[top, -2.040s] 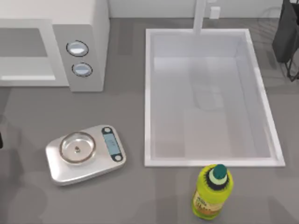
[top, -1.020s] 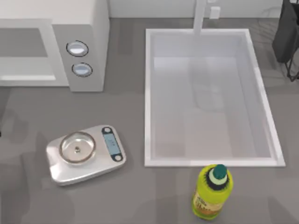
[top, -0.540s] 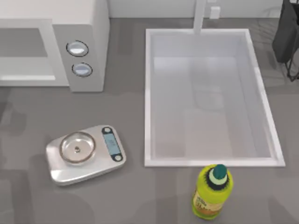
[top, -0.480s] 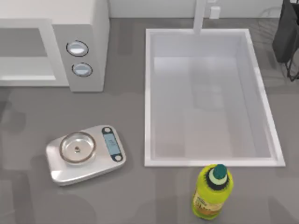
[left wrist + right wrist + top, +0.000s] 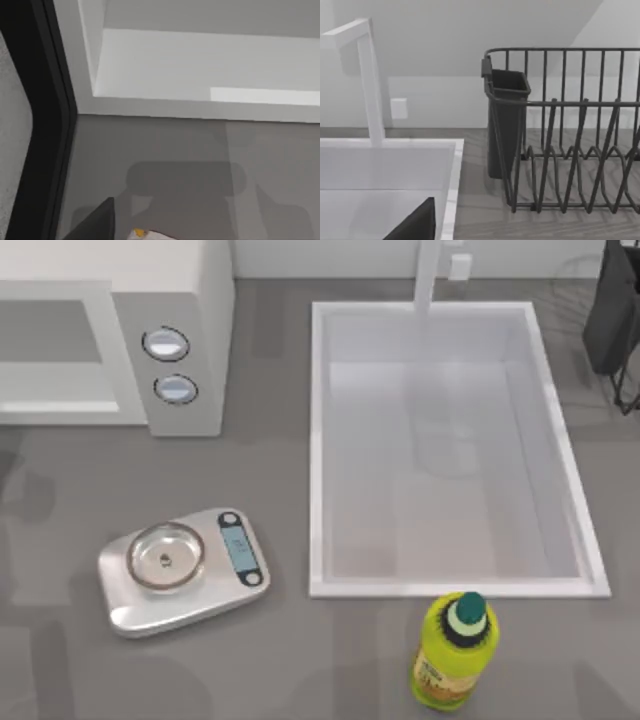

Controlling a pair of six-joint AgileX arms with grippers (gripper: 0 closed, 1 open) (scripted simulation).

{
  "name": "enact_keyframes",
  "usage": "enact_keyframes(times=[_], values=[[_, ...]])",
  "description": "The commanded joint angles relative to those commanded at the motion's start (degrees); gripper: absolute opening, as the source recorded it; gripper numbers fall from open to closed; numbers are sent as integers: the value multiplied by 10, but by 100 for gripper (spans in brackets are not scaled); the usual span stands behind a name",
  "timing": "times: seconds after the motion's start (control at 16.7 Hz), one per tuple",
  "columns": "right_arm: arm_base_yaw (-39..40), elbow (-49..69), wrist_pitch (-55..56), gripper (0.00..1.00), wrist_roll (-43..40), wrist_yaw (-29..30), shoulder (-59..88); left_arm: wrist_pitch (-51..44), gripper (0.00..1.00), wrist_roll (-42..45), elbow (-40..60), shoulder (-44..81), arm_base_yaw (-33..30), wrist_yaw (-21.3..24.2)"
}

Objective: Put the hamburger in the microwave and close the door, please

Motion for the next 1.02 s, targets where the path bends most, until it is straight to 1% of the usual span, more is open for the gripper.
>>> enact_keyframes(times=[0.12,0.24,0.48,0.6,1.02], values=[[0,0,0,100,0,0,0,-1,100,0,-3,-7,-1,-4],[0,0,0,100,0,0,0,-4,100,0,-16,-36,-7,-18],[0,0,0,100,0,0,0,-19,100,-9,-73,-143,-42,-60],[0,0,0,100,0,0,0,-30,100,-20,-112,-226,-69,-84],[0,0,0,100,0,0,0,-62,100,-89,-256,-593,-177,-171]])
